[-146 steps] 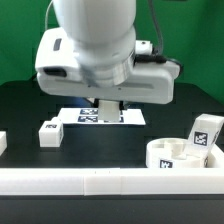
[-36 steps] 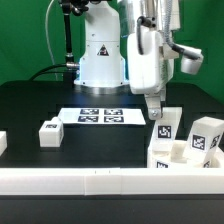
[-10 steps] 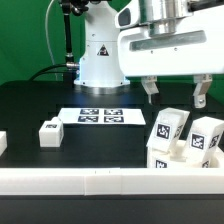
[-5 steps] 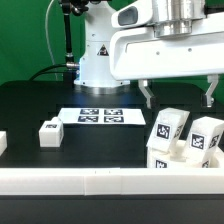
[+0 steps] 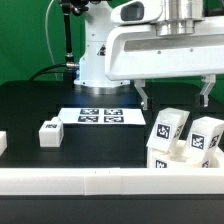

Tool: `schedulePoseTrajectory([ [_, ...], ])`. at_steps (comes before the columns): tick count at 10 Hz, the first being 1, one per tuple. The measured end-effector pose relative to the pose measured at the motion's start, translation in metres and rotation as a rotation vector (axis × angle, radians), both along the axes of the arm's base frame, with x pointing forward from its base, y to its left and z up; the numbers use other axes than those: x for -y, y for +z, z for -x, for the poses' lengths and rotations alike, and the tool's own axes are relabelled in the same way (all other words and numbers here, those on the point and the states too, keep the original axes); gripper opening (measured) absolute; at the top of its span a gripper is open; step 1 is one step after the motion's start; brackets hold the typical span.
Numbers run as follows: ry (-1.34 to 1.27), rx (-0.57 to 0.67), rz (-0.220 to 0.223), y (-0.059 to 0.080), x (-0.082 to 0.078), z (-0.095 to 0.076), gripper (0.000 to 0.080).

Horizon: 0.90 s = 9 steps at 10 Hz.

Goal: Assemble stool

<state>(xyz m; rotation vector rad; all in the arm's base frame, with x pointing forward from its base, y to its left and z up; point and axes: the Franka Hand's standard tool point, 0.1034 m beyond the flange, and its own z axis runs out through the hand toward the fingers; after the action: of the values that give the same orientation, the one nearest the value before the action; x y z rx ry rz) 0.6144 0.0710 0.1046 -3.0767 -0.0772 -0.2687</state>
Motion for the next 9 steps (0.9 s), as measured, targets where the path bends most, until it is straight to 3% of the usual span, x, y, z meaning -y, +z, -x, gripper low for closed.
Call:
schedulePoseTrajectory([
  [2, 0.208, 0.013, 0.04, 0.0, 0.004, 0.0, 0.0649],
  [7, 0.436, 0.023, 0.118, -0.003, 0.01, 0.001, 0.0649],
  [9, 0.462, 0.007, 0.128, -0.004, 0.012, 0.002, 0.0649],
])
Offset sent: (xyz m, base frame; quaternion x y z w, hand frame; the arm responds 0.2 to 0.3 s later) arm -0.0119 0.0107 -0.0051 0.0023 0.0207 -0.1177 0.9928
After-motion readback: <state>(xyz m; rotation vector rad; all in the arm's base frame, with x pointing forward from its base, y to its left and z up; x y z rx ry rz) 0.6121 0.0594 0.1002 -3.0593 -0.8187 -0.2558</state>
